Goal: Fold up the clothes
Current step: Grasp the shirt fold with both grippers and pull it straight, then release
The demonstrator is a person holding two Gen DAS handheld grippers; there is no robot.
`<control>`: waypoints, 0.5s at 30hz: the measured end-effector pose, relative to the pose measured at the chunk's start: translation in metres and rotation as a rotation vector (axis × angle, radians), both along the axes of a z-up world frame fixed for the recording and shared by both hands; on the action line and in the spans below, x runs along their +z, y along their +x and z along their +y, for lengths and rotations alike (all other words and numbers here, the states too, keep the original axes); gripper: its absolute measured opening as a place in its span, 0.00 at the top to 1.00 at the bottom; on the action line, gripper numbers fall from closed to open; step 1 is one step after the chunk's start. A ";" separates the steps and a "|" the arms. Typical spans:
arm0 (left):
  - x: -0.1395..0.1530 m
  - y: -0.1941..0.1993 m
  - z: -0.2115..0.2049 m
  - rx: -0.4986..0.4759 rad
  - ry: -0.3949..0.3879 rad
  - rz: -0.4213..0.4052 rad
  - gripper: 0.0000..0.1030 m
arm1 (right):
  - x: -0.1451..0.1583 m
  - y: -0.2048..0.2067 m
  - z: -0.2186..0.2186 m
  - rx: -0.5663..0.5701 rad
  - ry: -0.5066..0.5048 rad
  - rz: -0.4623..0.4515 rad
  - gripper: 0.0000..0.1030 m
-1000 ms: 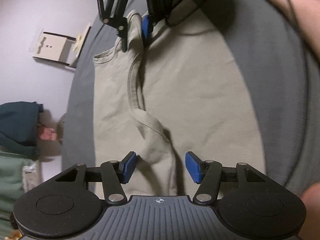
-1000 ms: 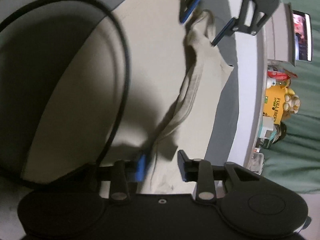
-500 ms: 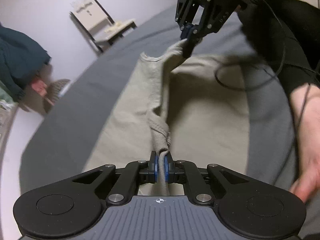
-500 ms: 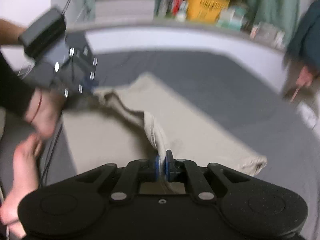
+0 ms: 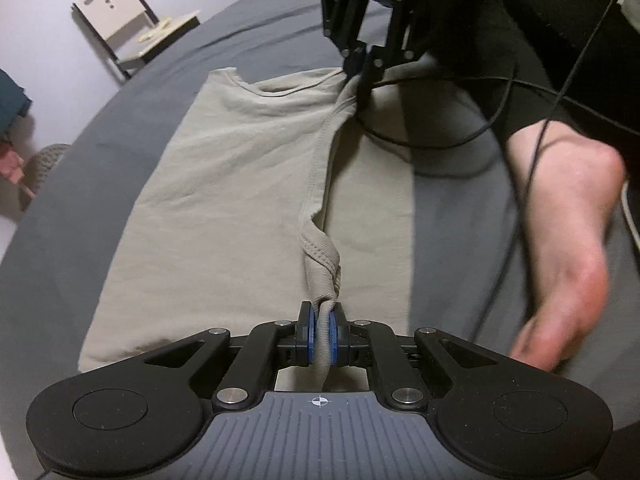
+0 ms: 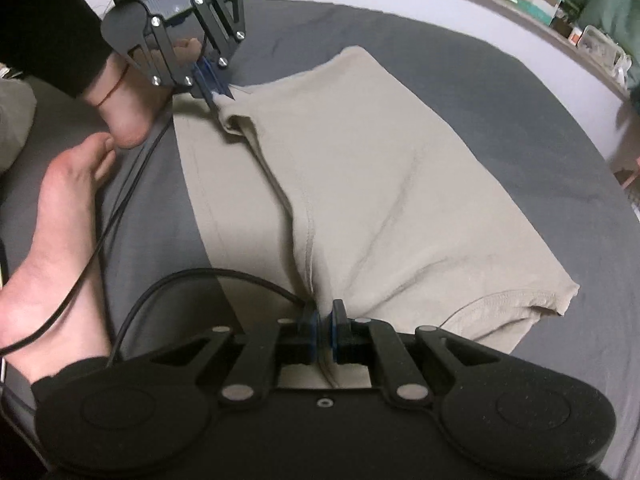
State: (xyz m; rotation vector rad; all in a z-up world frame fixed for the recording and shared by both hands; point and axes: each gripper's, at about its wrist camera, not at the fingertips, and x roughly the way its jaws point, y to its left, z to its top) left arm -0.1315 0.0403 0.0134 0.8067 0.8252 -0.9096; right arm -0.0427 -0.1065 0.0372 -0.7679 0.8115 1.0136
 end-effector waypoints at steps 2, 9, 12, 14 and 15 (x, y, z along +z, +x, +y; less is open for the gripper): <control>-0.004 0.000 0.000 0.008 -0.002 0.050 0.92 | -0.001 0.003 -0.003 -0.006 -0.011 0.018 0.93; -0.019 -0.009 -0.004 0.004 0.059 0.065 0.92 | 0.005 0.017 -0.013 -0.063 -0.013 0.101 0.72; -0.017 -0.009 0.000 0.020 0.026 0.082 0.86 | 0.018 0.019 -0.030 -0.121 0.046 0.212 0.72; -0.015 -0.008 0.003 0.030 0.000 0.095 0.73 | 0.032 0.019 -0.045 -0.173 0.085 0.280 0.72; -0.015 -0.009 0.005 0.033 -0.016 0.110 0.56 | 0.040 0.018 -0.053 -0.198 0.100 0.307 0.72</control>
